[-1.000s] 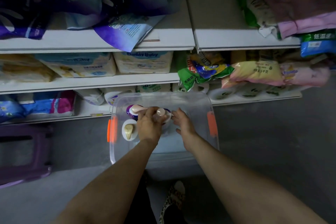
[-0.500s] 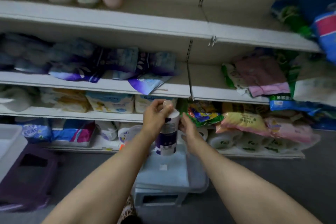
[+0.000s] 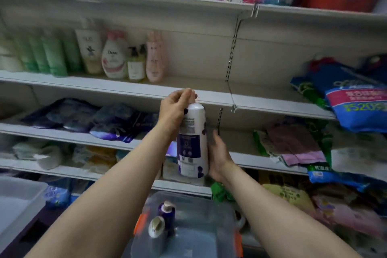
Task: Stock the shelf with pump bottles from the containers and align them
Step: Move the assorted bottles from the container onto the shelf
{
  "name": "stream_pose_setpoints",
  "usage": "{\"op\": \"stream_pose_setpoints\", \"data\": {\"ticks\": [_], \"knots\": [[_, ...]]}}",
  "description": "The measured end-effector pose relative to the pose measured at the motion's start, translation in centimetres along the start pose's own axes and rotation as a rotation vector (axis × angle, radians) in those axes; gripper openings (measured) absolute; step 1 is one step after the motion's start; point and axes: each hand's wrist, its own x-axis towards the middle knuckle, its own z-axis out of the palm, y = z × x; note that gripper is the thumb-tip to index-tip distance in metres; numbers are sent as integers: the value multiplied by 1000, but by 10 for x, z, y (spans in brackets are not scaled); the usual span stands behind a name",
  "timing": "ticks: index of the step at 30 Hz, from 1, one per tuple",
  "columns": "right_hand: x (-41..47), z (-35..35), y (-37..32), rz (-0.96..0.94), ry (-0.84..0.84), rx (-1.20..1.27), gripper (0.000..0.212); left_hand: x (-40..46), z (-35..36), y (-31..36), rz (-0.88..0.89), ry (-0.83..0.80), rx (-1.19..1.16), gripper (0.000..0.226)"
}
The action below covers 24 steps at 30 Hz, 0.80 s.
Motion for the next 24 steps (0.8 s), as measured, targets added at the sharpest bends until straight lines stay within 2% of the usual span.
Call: {"op": "stream_pose_setpoints", "data": {"ticks": [3, 8, 11, 13, 15, 19, 21, 24], "knots": [[2, 12, -12, -13, 48, 17, 78, 0, 3, 12, 38, 87, 108, 29], [3, 46, -31, -76, 50, 172, 69, -15, 11, 4, 128, 77, 331, 92], [9, 63, -42, -155, 41, 255, 67, -18, 11, -9, 98, 77, 444, 106], [13, 69, -49, -189, 34, 282, 66, -17, 7, -10, 56, 100, 459, 105], [17, 69, -55, -221, 33, 271, 64, -12, -1, -3, 56, 96, 413, 93], [25, 68, -73, -215, 27, 158, 71, 6, -18, 12, 48, -52, 197, 61], [28, 69, -84, -169, 20, 106, 77, 11, -25, 17, 33, -139, 144, 53], [38, 72, -94, -171, 49, 64, 74, 21, -35, 23, 0, -251, 100, 48]]}}
